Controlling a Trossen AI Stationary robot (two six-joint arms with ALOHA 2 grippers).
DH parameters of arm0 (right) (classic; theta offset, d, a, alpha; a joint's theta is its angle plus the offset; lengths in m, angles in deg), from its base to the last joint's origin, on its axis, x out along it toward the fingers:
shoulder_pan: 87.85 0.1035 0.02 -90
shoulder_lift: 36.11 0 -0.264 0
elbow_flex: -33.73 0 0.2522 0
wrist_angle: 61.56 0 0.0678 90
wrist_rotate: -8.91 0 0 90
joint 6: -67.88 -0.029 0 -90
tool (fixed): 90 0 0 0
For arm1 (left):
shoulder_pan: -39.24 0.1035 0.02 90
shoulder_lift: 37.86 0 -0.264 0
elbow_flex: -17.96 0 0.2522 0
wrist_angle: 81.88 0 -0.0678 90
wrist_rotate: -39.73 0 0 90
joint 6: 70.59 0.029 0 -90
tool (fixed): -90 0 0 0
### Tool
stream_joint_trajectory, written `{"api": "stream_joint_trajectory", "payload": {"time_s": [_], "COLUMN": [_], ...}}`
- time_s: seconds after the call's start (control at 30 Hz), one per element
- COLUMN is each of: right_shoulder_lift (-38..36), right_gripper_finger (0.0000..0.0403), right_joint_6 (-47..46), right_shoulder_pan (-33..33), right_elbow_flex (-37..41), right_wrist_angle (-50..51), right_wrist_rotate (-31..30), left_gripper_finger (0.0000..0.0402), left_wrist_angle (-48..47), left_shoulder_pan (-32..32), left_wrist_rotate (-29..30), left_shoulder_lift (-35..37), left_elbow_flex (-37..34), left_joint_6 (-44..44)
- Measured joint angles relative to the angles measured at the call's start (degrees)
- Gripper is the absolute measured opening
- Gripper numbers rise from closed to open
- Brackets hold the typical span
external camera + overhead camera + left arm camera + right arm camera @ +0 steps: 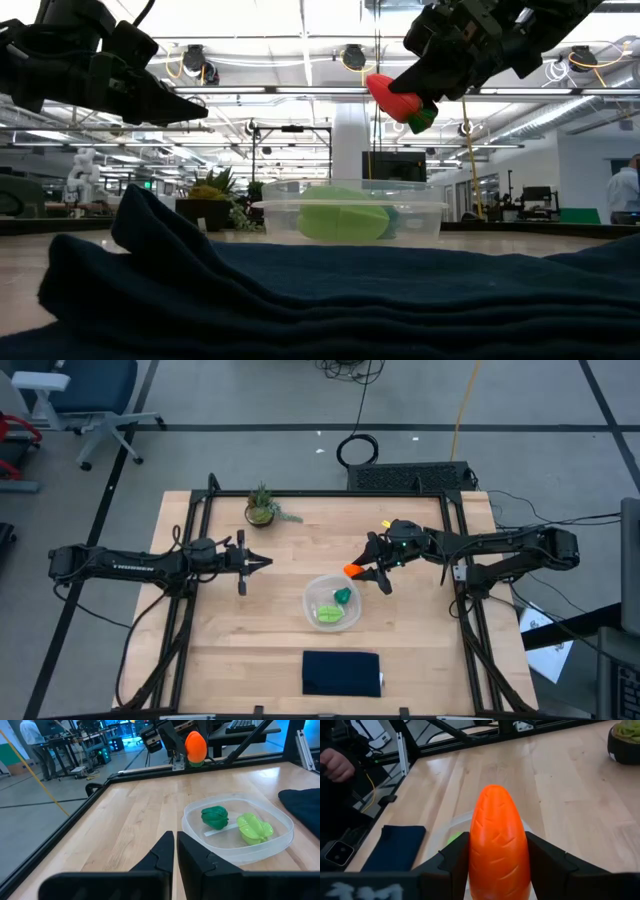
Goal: Pick and placing Produce into tupperware
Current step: Put the carrot into the transparent bin
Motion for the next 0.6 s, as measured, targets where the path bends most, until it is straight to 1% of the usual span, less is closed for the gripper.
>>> {"api": "stream_joint_trajectory", "payload": {"time_s": [0.23,0.4,0.6], "right_shoulder_lift": [0.00,0.01,3.44], "right_gripper_finger": [0.0157,0.0157,0.0157], "right_joint_6": [-0.35,-0.08,1.05], "right_shoulder_pan": [-0.24,-0.23,-0.22], "right_elbow_flex": [-0.29,-2.51,-6.13], "right_wrist_angle": [0.03,0.76,3.85], "right_wrist_rotate": [-0.24,-0.30,-0.35], "left_gripper_finger": [0.0026,0.0026,0.0026], "left_wrist_angle": [0.00,0.00,0.00], "left_shoulder_pan": [0.00,0.00,0.02], "left_wrist_rotate": [0.00,0.00,0.00], "left_shoulder_lift": [0.00,0.00,0.00], "left_elbow_flex": [0.00,0.00,0.00], "left_joint_6": [0.02,0.02,0.02]}}
